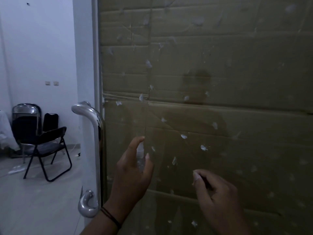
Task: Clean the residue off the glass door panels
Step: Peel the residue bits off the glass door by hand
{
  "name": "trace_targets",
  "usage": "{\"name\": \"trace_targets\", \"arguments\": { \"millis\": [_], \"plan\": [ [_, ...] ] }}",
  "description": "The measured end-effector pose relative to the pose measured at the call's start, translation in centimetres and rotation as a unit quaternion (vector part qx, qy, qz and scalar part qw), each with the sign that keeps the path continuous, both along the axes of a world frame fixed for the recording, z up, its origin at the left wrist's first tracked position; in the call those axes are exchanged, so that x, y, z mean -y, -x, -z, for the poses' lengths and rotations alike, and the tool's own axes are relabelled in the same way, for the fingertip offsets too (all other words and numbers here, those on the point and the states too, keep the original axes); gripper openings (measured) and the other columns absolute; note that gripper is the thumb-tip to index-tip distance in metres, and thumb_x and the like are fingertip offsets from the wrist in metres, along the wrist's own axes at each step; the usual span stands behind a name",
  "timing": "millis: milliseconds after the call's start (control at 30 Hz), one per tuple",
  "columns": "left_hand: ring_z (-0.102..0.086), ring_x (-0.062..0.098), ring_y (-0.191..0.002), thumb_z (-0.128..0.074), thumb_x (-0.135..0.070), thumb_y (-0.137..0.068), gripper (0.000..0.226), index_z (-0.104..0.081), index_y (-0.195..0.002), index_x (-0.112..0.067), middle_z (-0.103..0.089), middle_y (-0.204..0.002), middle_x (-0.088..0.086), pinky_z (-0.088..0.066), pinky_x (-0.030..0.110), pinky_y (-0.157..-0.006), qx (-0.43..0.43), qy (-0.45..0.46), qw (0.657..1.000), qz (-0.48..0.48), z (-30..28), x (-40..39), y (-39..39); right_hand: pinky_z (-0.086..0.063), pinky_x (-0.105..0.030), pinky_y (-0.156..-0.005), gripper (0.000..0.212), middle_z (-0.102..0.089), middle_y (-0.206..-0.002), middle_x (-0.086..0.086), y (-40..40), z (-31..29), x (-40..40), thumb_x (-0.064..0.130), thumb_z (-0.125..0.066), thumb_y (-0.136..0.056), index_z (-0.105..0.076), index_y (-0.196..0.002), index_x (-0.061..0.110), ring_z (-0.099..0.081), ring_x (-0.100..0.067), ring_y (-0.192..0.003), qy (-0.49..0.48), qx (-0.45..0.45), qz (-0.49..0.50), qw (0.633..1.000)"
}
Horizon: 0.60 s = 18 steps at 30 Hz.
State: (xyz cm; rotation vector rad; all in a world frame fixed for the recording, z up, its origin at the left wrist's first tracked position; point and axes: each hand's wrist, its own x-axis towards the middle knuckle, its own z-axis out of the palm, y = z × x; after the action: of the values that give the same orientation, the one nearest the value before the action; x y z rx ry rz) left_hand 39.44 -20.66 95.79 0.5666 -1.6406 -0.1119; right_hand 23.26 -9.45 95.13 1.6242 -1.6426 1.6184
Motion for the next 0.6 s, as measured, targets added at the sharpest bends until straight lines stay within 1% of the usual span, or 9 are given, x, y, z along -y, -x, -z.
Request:
{"name": "trace_targets", "arguments": {
  "millis": [133,200,267,333,400,467,500,600],
  "plan": [
    [-0.048,0.004,-0.054,-0.059,-0.014,-0.082,0.046,-0.045,-0.123,-0.029,-0.045,-0.063,-0.012,-0.033,0.004,-0.051,0.000,0.005,1.000,0.005,-0.5,-0.4,0.4,-0.041,-0.006,-0.062,0.012,-0.067,-0.068,0.009,0.5,-0.1,-0.6,0.020,-0.062,-0.079,-0.072,-0.080,0.016,-0.061,-0.003,-0.068,-0.004,0.008,0.015,1.000],
    [-0.047,0.001,-0.054,-0.063,-0.009,-0.082,0.047,-0.047,-0.122,-0.027,-0.044,-0.061,-0.012,-0.032,0.003,-0.051,0.001,0.011,1.000,0.003,-0.9,-0.6,0.6,-0.041,-0.007,-0.064,0.005,-0.067,-0.072,0.009,1.0,-0.1,-0.7,0.013,-0.068,-0.082,-0.072,-0.084,0.016,-0.062,-0.004,-0.064,-0.011,0.005,0.030,0.999],
    [-0.048,-0.002,-0.055,-0.065,-0.005,-0.080,0.048,-0.048,-0.121,-0.025,-0.043,-0.061,-0.015,-0.032,0.001,-0.051,0.002,0.017,1.000,0.000,-1.1,-0.7,0.8,-0.039,-0.003,-0.067,0.011,-0.067,-0.076,0.009,1.4,-0.3,-0.9,0.010,-0.069,-0.080,-0.072,-0.088,0.016,-0.062,-0.002,-0.066,-0.024,0.000,0.044,0.999],
    [-0.050,-0.002,-0.055,-0.063,-0.010,-0.080,0.047,-0.048,-0.121,-0.027,-0.044,-0.061,-0.015,-0.032,0.001,-0.050,-0.002,0.017,1.000,0.005,-1.3,-0.8,1.1,-0.036,0.002,-0.069,0.012,-0.066,-0.079,0.010,1.9,-0.7,-1.1,0.010,-0.068,-0.081,-0.072,-0.091,0.015,-0.059,-0.001,-0.070,-0.032,-0.006,0.051,0.998],
    [-0.052,0.005,-0.054,-0.061,-0.016,-0.081,0.046,-0.048,-0.121,-0.032,-0.049,-0.062,-0.011,-0.035,0.006,-0.048,-0.010,0.003,1.000,0.011,-1.4,-1.0,1.6,-0.033,0.005,-0.070,0.013,-0.064,-0.080,0.011,2.4,-1.0,-1.5,0.012,-0.067,-0.082,-0.072,-0.093,0.015,-0.058,0.000,-0.072,-0.039,-0.009,0.057,0.998],
    [-0.052,0.010,-0.053,-0.061,-0.021,-0.081,0.044,-0.048,-0.120,-0.035,-0.052,-0.062,-0.009,-0.040,0.016,-0.046,-0.012,-0.008,1.000,0.004,-1.6,-1.1,2.1,-0.031,0.006,-0.070,0.013,-0.063,-0.080,0.011,3.0,-1.2,-2.0,0.013,-0.067,-0.082,-0.072,-0.094,0.014,-0.057,-0.002,-0.074,-0.045,-0.010,0.060,0.997],
    [-0.052,0.012,-0.053,-0.061,-0.021,-0.082,0.043,-0.048,-0.120,-0.036,-0.053,-0.062,-0.008,-0.040,0.018,-0.045,-0.011,-0.013,1.000,-0.001,-1.6,-1.2,2.4,-0.031,0.006,-0.069,0.012,-0.063,-0.079,0.010,3.4,-1.4,-2.3,0.012,-0.068,-0.082,-0.072,-0.093,0.014,-0.057,-0.002,-0.072,-0.046,-0.012,0.064,0.997],
    [-0.050,0.010,-0.051,-0.065,-0.012,-0.084,0.044,-0.049,-0.117,-0.036,-0.051,-0.059,-0.008,-0.034,0.011,-0.044,0.005,-0.019,1.000,0.006,-1.8,-1.7,3.4,-0.031,0.006,-0.067,0.010,-0.062,-0.075,0.010,4.7,-1.4,-3.3,0.008,-0.069,-0.080,-0.072,-0.089,0.012,-0.058,-0.004,-0.068,-0.046,-0.016,0.073,0.996]
  ]
}}
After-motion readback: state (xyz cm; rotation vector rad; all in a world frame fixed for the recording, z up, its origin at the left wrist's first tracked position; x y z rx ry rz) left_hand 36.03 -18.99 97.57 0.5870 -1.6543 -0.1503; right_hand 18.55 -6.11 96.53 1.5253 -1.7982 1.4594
